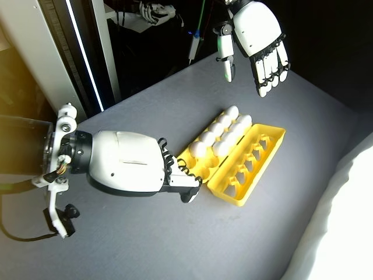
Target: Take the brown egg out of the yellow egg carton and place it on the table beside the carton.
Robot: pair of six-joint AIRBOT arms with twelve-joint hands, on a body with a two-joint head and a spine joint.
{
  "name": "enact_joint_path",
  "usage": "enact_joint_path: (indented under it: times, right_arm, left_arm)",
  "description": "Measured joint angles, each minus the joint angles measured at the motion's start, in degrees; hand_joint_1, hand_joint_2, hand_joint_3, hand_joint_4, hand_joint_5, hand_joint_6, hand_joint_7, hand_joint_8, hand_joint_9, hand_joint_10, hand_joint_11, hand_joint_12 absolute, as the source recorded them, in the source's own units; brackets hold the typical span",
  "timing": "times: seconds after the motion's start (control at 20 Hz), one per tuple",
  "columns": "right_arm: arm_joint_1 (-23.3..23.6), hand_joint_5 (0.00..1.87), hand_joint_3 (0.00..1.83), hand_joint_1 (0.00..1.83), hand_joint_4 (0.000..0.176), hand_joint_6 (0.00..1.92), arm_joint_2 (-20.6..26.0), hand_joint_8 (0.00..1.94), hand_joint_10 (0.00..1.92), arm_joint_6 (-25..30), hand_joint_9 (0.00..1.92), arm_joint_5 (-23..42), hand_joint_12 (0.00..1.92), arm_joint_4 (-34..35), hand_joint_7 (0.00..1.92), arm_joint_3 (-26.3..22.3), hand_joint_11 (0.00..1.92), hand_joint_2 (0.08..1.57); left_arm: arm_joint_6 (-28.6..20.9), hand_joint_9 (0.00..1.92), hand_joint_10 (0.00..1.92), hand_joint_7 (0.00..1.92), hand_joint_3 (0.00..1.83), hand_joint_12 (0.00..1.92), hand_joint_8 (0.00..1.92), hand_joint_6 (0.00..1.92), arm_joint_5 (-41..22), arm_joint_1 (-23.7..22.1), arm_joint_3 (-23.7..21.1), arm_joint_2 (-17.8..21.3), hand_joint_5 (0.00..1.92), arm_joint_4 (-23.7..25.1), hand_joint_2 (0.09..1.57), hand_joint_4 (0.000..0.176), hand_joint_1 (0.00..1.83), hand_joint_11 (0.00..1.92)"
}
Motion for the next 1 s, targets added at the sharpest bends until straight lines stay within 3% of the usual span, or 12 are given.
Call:
enact_joint_path:
  times: [0.8,1.0]
  right_arm:
    - [0.00,0.50,0.00,1.07,0.000,0.01,0.00,0.01,0.50,-0.02,0.35,1.73,1.42,-0.33,0.54,0.00,0.00,1.01]
    - [-0.09,0.52,0.00,1.09,0.000,0.02,0.00,0.01,0.50,-0.04,0.35,2.21,1.42,-0.50,0.56,0.00,0.00,1.01]
  left_arm:
    - [0.00,0.39,0.00,0.42,0.00,0.45,0.00,0.00,0.09,0.00,0.00,0.00,0.34,-0.02,1.34,0.000,0.24,0.10]
    - [0.00,0.43,0.01,0.47,0.00,0.45,0.01,0.01,0.07,0.00,0.00,0.00,0.41,-0.11,1.32,0.000,0.26,0.15]
